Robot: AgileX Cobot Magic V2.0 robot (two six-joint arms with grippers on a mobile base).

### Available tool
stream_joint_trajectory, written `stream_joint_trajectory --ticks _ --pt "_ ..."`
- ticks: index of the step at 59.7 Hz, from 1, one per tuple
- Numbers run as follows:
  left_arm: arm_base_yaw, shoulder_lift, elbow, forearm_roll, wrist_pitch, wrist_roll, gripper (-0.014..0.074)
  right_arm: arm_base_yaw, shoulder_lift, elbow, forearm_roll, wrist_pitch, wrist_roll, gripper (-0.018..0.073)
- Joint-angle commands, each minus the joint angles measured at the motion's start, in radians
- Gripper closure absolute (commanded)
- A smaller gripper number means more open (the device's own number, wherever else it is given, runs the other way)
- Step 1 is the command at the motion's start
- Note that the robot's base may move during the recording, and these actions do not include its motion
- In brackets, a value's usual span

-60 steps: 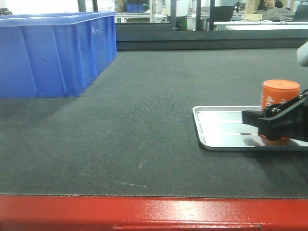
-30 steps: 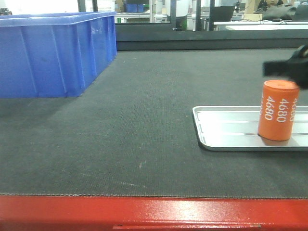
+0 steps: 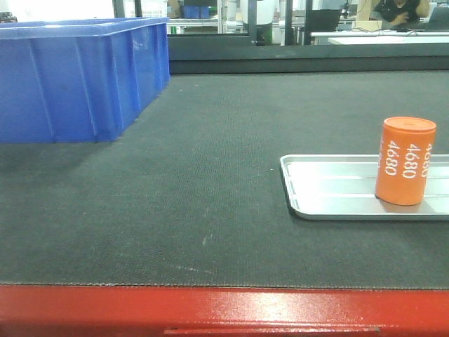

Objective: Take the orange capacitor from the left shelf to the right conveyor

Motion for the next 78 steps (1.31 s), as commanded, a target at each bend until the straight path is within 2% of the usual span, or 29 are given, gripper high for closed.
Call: stream_joint_trajectory --ticks 1,46,52,59,63,70,78 --pt "0.002 -0.012 -0.003 -0.002 -0.091 -0.002 0.0723 -0.005 -0.058 -0.025 -0.006 0.006 0.002 0.0511" --pt "0.002 -0.012 -0.003 -0.002 -0.091 -0.002 0.0723 -0.005 -0.089 -0.023 -0.006 0.013 0.001 0.0504" --pt "0.002 -0.012 -0.003 -0.002 -0.091 -0.002 0.0723 -0.005 -0.089 -0.022 -0.006 -0.088 0.000 0.0504" --pt "0.002 -0.012 -0.003 -0.002 -0.091 -0.002 0.0723 -0.017 -0.089 -0.027 0.004 -0.209 -0.049 0.0504" --pt "0.002 -0.012 -0.003 -0.002 -0.091 -0.002 0.0723 -0.043 -0.089 -0.030 0.070 -0.238 -0.110 0.0504" --pt "0.002 -0.012 -0.003 -0.002 -0.091 -0.002 0.0723 -0.101 -0.089 -0.030 0.200 -0.191 -0.248 0.0504" --pt "0.002 -0.012 -0.003 -0.002 -0.091 -0.002 0.0723 -0.142 -0.126 -0.030 0.207 -0.086 -0.299 0.0504"
